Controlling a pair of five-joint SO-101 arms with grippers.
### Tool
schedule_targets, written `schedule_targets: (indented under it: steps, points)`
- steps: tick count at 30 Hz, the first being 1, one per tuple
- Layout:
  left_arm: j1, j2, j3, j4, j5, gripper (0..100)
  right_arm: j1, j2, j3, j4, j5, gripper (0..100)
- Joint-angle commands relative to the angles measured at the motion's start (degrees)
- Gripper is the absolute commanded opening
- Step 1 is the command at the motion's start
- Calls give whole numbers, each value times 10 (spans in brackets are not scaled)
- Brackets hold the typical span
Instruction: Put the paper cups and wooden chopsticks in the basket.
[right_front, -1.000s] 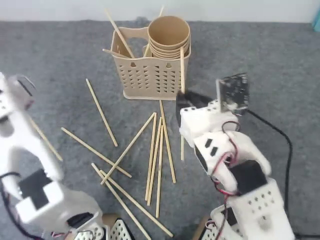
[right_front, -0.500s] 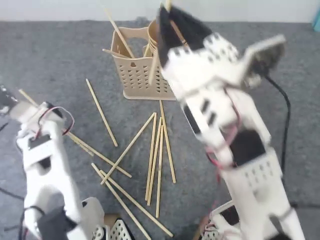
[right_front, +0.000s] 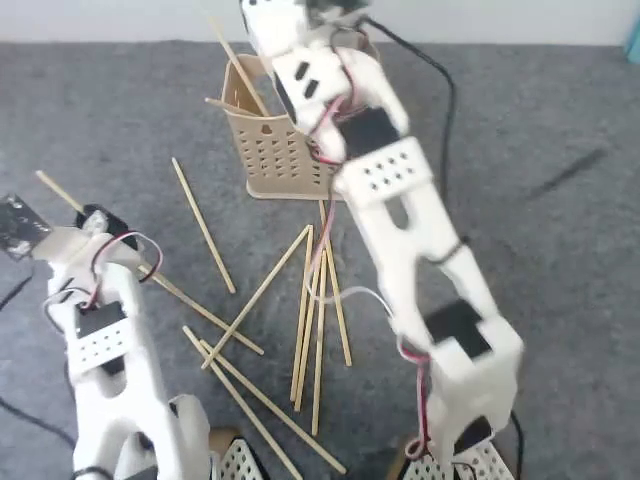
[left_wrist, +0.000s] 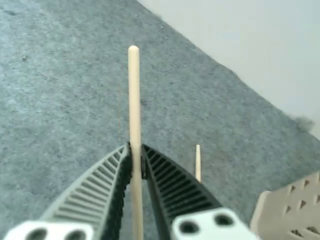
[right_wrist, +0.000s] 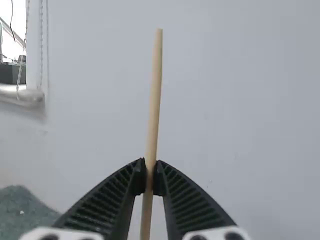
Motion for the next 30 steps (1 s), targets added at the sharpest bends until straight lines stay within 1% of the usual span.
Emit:
schedule_targets:
  steps: [1,3,5,10,13,15,22,24,28,30]
  points:
    - [15,-25,7,-45,-8,11,-7,32,-79,-16,18,8]
    - [15,-25,15,-64,-18,11,-6,37,-81,-14,18,8]
    - [15,-25,18,-71,-18,11,-4,36,-81,19,18,8]
    - [15,-25,18,-72,-18,11,-7,18,-83,170,13,9]
    - [15,-25,18,-72,-18,11,-12,7,-84,242,-36,9]
    - [15,-25,18,-71,-18,11,-11,0,-84,260,-62,9]
    - [12,-25,18,-69,-18,11,-12,-19,-84,301,-64,12]
    - [12,-25,18,-69,-18,11,-13,-41,-84,324,-66,39]
    - [12,-25,19,-69,-18,11,-14,-78,-84,363,-66,134]
    - [12,-25,19,-69,-18,11,-12,-95,-84,365,-64,137]
